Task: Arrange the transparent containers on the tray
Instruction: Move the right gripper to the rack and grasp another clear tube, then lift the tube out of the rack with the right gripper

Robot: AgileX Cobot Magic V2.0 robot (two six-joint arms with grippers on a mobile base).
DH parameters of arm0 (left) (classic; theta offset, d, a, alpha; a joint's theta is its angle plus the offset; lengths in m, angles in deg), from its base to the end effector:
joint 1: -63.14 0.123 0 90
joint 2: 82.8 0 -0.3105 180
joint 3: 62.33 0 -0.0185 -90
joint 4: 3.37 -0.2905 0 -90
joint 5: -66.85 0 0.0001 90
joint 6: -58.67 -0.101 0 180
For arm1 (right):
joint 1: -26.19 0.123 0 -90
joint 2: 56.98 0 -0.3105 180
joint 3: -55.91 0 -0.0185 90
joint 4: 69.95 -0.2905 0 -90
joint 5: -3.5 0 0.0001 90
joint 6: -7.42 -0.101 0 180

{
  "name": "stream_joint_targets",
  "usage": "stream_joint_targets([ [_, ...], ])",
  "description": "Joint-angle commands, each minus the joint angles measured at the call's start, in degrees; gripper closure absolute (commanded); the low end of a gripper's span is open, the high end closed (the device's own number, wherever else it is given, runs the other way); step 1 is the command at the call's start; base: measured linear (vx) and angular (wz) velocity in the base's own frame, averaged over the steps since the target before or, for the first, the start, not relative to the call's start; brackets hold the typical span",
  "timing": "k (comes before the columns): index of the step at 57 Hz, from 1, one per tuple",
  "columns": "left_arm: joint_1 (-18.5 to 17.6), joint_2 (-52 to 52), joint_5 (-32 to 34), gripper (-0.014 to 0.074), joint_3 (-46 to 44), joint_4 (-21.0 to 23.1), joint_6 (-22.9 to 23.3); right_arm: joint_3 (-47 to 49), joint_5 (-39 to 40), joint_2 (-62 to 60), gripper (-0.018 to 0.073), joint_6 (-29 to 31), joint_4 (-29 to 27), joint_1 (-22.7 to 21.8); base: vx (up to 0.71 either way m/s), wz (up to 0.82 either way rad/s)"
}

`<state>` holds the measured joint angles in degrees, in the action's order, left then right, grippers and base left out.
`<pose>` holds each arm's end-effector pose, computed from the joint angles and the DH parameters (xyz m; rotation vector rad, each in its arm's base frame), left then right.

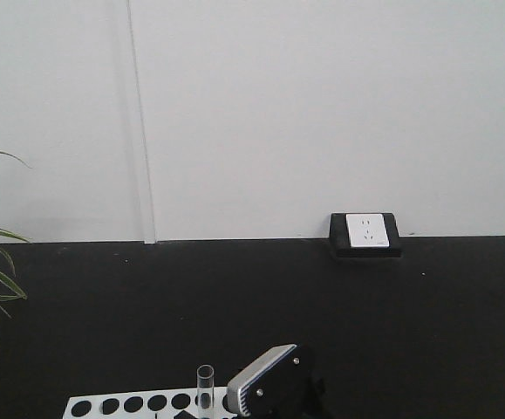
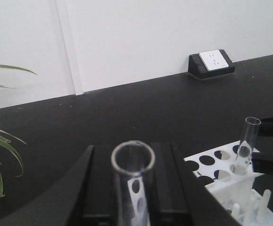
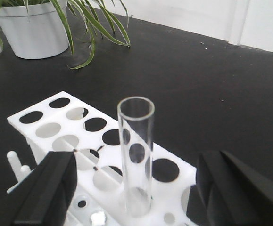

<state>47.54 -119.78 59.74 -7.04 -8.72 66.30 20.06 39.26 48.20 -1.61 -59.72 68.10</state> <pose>0.1377 -0.0372 0.3003 0.1926 1.7283 -0.2200 0.2721 0.2583 0.1812 -0.7336 1.7398 0.6108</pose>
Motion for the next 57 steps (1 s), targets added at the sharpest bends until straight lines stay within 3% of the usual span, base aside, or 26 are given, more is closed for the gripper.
stream_joint_targets([
  [1, -0.3, 0.0, 5.0, 0.0535, -1.7, 0.4, 0.2, 3.3, 5.0, -0.5, -0.0029, 0.0, 0.6, 0.0, 0.00, 0.00],
  [20, -0.3, 0.0, 5.0, 0.0535, -1.7, 0.4, 0.2, 9.0, 5.0, 5.2, 0.0074, 0.0, 0.3, 0.0, 0.00, 0.00],
  [39, -0.3, 0.0, 5.0, 0.0535, -1.7, 0.3, 0.1, 9.0, 5.7, 5.2, 0.0395, 0.0, -6.1, -0.1, 0.00, 0.00],
  [49, -0.3, 0.0, 5.0, 0.0535, -1.7, 0.3, 0.1, 9.5, 7.2, 4.7, 0.0561, 0.0, -5.3, -0.1, 0.00, 0.00],
  [57, -0.3, 0.0, 5.1, 0.0535, -1.7, 0.3, 0.1, 11.5, 2.2, 2.0, 0.0573, 0.0, -4.7, -0.1, 0.00, 0.00],
])
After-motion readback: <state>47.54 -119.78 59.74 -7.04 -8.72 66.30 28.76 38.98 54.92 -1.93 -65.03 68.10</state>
